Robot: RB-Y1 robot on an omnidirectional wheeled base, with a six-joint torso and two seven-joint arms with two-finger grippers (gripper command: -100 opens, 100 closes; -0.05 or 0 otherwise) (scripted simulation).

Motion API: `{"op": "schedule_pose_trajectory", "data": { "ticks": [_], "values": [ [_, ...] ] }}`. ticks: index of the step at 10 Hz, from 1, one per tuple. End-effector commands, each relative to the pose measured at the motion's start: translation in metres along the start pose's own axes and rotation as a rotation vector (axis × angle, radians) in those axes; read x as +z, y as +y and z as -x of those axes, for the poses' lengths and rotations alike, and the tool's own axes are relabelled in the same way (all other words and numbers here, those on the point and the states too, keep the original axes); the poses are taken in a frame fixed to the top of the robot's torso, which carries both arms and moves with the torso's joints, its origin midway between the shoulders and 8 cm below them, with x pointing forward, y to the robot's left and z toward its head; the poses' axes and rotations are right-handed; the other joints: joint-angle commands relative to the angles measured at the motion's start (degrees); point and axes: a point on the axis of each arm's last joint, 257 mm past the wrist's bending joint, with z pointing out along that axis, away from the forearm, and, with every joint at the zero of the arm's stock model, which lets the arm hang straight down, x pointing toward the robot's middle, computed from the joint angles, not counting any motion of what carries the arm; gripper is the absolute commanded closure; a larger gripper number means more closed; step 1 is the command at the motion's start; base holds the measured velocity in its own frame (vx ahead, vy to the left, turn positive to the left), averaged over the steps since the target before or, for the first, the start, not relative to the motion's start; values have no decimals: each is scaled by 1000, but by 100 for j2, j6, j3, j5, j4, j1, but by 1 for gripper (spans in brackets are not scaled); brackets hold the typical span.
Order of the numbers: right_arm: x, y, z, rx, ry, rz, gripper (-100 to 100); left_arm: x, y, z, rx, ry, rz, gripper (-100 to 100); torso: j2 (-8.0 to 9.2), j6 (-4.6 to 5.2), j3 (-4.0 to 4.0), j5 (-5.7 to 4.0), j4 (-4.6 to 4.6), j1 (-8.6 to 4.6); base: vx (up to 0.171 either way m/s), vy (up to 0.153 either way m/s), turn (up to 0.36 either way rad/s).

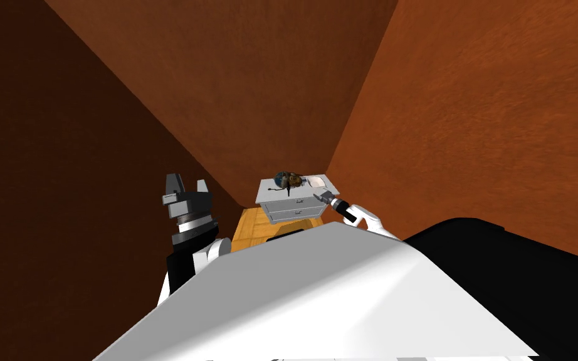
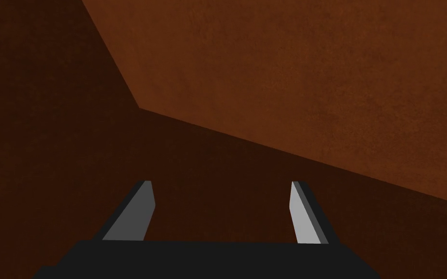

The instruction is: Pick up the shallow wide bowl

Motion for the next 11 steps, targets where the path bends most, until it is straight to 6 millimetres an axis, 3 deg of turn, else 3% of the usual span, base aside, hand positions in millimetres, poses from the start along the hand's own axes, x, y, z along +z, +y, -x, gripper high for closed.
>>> {"op": "schedule_pose_trajectory", "data": {
  "ticks": [1, 3, 4, 11],
  "values": [
    [-3, -13, -14, -41, 33, -11, -100, 0, 0, 0, 0, 0, 0, 0, 0, 0, 0, 0, 0, 0, 18, 9, 58],
    [-8, -41, -41, -197, 124, -25, -100, 0, 0, 0, 0, 0, 0, 0, -2, 1, -1, -1, -1, -2, 46, 23, 152],
    [-10, -44, -46, -196, 135, -30, -100, 0, 0, 0, 0, 0, 0, 0, -11, -2, -7, 0, -3, 2, 22, 11, 73],
    [-10, -44, -46, -196, 135, -30, -100, 0, 0, 0, 0, 0, 0, 0, 13, 3, 7, -2, 3, -5, -2, -1, -6]
  ]
}}
